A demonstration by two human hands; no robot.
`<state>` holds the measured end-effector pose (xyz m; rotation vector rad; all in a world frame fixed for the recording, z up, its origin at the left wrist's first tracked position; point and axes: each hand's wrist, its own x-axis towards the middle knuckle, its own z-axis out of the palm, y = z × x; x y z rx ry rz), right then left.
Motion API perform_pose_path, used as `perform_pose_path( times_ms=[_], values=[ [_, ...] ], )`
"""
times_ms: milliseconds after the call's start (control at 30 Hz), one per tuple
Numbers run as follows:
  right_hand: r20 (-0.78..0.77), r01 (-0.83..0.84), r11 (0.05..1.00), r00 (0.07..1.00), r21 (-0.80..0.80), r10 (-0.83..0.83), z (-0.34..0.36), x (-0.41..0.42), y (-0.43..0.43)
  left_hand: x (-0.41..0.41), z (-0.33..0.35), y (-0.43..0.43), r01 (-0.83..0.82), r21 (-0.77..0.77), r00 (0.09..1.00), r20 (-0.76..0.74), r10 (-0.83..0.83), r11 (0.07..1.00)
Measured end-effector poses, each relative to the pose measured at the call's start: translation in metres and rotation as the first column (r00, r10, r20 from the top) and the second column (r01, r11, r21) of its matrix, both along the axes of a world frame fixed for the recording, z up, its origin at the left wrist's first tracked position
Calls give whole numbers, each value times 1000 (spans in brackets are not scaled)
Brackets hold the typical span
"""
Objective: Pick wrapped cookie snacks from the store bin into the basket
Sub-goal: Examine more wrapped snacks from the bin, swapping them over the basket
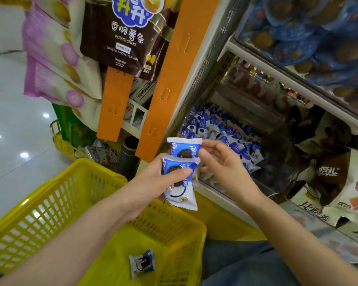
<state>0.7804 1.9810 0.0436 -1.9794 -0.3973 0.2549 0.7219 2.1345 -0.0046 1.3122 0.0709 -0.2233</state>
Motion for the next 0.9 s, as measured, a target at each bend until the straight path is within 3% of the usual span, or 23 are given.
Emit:
perform_pose_path(
  times_ms=[133, 200, 333, 467, 667, 900],
  values=[
    [-219, -125, 991, 969, -51, 111, 8, 5, -3, -2, 5, 0, 31, -18, 997, 66, -30, 999],
    [-223, -117, 991, 970, -64, 100, 14, 9, -7, -3, 7, -2, 37, -21, 995, 95, -35, 999],
    [-69, 73, 997, 995, -23, -74, 29, 31, -15, -2, 8, -3, 26, -23, 993, 112, -23, 999],
    [236, 401, 912, 897, -82, -373, 36, 79, -25, -1, 6, -3, 2, -14, 997, 75, -1, 1000],
    [328, 434, 801, 891, -413, -313, 6, 114, -22, 3, 7, -3, -39, -21, 998, 51, 40, 999],
    [332, 336, 712, 931, -616, -152, 6, 117, -21, 4, 7, -3, -28, -24, 998, 51, 29, 999]
  ],
)
